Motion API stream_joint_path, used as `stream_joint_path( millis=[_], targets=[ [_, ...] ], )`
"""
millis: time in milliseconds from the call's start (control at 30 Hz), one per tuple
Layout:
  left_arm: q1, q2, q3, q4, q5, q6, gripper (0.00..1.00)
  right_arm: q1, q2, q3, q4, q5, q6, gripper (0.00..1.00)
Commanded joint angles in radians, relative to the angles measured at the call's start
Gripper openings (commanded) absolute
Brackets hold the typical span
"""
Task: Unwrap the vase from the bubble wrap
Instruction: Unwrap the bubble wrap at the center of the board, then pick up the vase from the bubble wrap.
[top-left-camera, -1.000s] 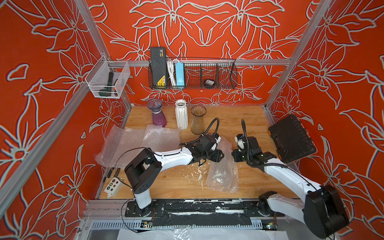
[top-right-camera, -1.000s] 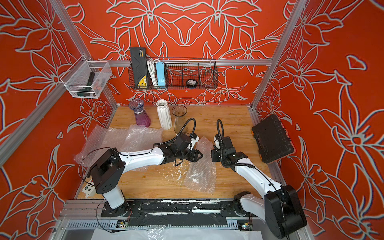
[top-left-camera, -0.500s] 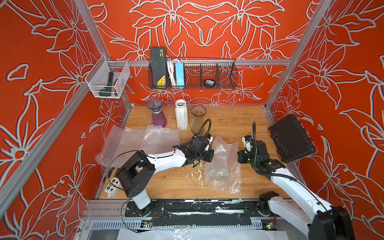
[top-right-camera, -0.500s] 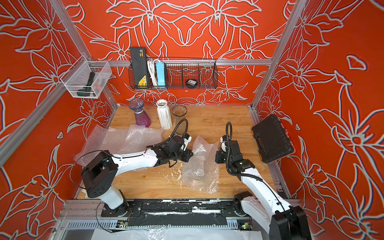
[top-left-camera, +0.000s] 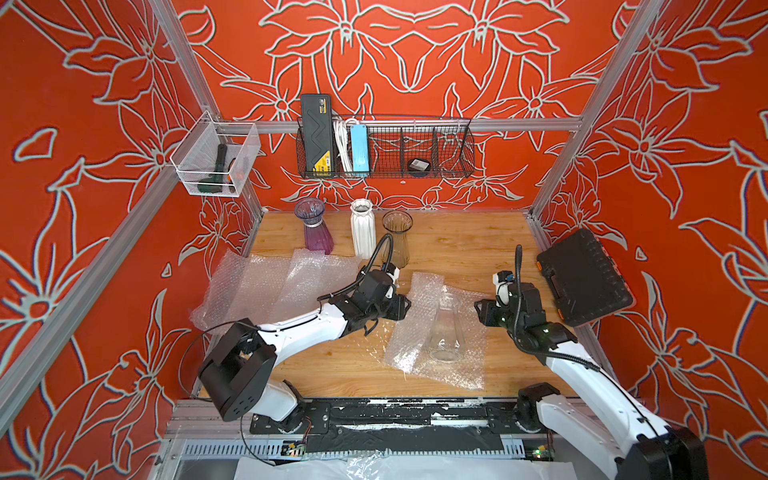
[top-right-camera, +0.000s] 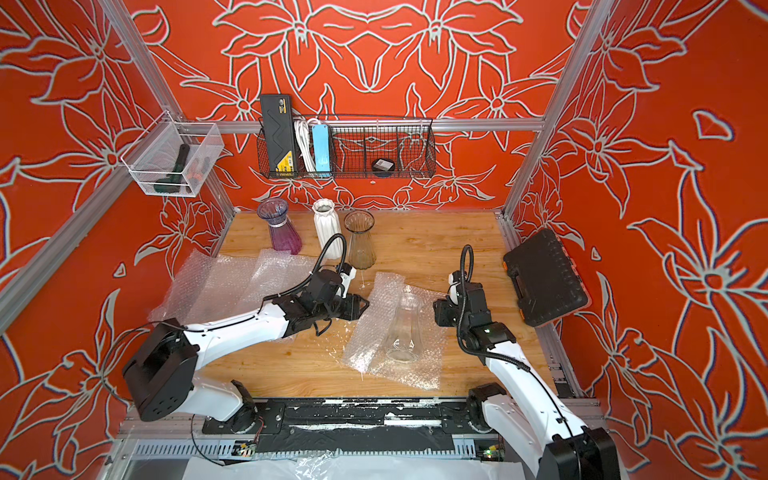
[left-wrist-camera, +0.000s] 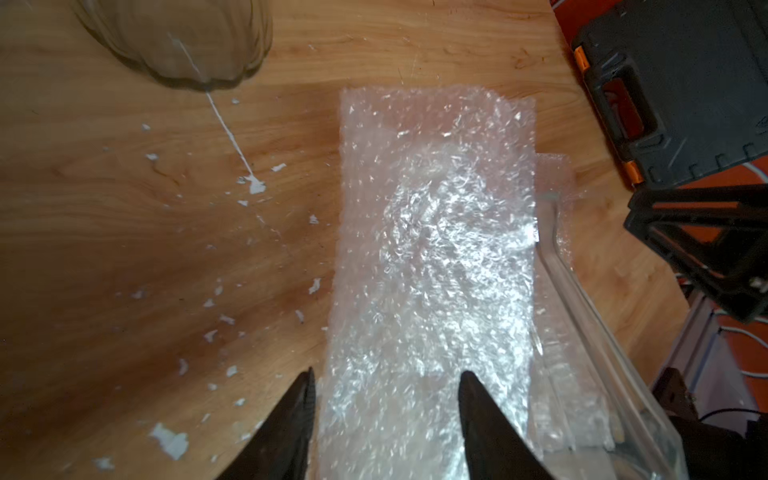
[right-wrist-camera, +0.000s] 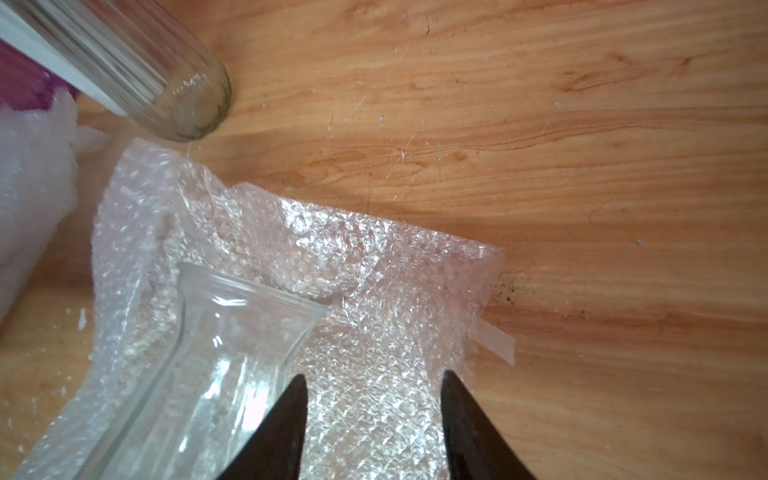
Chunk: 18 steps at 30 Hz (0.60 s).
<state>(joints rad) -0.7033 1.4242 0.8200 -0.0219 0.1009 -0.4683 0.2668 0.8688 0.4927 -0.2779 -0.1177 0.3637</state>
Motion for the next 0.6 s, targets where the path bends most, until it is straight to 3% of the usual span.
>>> stream_joint_path(
  millis=[0,67,133,233,467,567],
  targets=[
    [-0.012,-0.091,0.012,-0.082,-0.043,0.041,0.61,-0.005,-0.041,0.041,-0.057,0.012,-0.017,0.61],
    [-0.064,-0.144,0.029,-0.137,-0.062,0.06,0.76,-0.004,-0.06,0.054,-0.088,-0.017,-0.021,0.66],
    [-0.116,-0.189,0.032,-0.175,-0.067,0.057,0.83,-0.004,-0.076,0.06,-0.108,-0.061,-0.02,0.72],
    [-0.148,-0.253,0.002,-0.149,0.01,0.017,0.87,-0.001,-0.072,0.054,-0.104,-0.157,-0.004,0.98],
    [-0.173,-0.33,-0.115,-0.051,0.055,-0.009,0.87,0.027,0.069,0.071,-0.098,-0.307,-0.014,0.98],
    [-0.173,-0.408,-0.188,0.0,0.06,-0.023,0.87,0.055,0.108,0.088,-0.099,-0.317,-0.014,0.98]
  ],
)
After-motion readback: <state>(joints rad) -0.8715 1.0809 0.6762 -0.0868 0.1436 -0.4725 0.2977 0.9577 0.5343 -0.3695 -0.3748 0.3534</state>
